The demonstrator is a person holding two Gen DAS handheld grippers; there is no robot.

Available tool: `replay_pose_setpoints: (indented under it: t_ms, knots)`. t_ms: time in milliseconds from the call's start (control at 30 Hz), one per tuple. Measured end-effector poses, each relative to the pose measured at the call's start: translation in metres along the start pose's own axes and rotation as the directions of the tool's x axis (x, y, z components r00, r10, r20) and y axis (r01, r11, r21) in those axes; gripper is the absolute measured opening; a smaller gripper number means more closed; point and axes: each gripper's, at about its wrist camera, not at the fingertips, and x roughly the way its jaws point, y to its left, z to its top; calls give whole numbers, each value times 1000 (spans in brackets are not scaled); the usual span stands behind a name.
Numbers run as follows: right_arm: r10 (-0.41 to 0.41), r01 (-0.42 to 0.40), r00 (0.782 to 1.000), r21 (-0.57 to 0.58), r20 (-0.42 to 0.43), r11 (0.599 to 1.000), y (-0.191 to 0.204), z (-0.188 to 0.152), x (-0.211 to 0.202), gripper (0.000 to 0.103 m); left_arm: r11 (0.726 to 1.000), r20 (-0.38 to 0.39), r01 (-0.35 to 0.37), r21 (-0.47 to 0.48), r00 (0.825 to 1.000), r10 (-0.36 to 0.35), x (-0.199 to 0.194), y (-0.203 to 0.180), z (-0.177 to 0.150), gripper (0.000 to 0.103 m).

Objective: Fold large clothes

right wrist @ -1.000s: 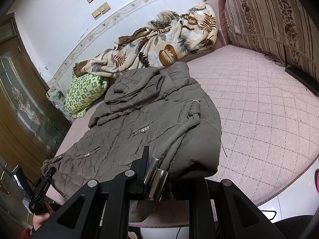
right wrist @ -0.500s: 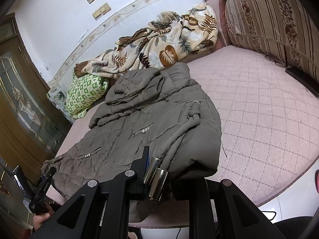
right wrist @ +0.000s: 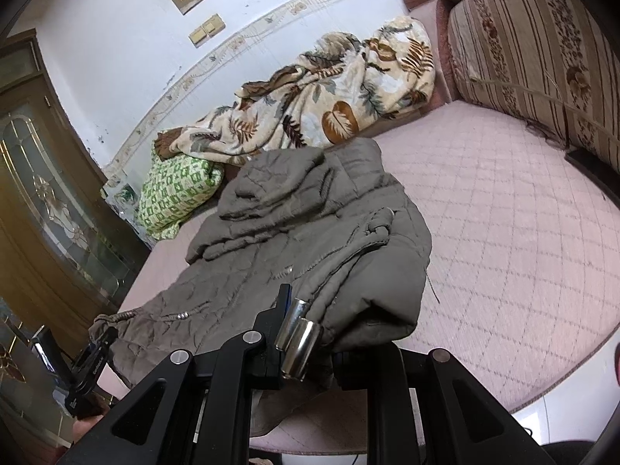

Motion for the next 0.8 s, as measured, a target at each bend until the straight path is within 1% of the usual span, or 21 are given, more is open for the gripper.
replay_pose_setpoints:
  t_ms: [133, 233, 400, 533, 600, 700, 767, 800]
  knots:
    - [18, -18, 1000, -14, 18, 1000, 6, 17, -2, 18, 1000, 33, -3, 6, 999, 3, 2, 0, 20, 23]
    - [15, -14, 999, -37, 37, 999, 13, 33, -2, 18, 1000, 62, -9, 11, 998, 8, 5, 1, 38, 23]
    - [22, -18, 998, -76, 62, 997, 25, 59, 1, 18, 1000, 89, -13, 20, 996, 11, 12, 5, 65, 24]
    - [30, -23, 997, -101, 76, 995, 33, 80, 7, 18, 999, 123, -38, 28, 992, 34, 20, 5, 90, 24]
    - [36, -27, 996, -110, 81, 994, 36, 93, 11, 17, 998, 135, -53, 28, 990, 49, 25, 9, 102, 22]
    - [49, -39, 995, -122, 81, 992, 41, 113, 21, 17, 999, 120, -47, 10, 992, 45, 38, 15, 127, 22]
    - [48, -36, 995, -134, 90, 990, 46, 127, 31, 17, 999, 118, -48, -15, 992, 50, 48, 23, 136, 22]
    - [42, -29, 995, -137, 94, 990, 47, 131, 35, 16, 998, 96, -52, -22, 994, 54, 56, 25, 138, 22]
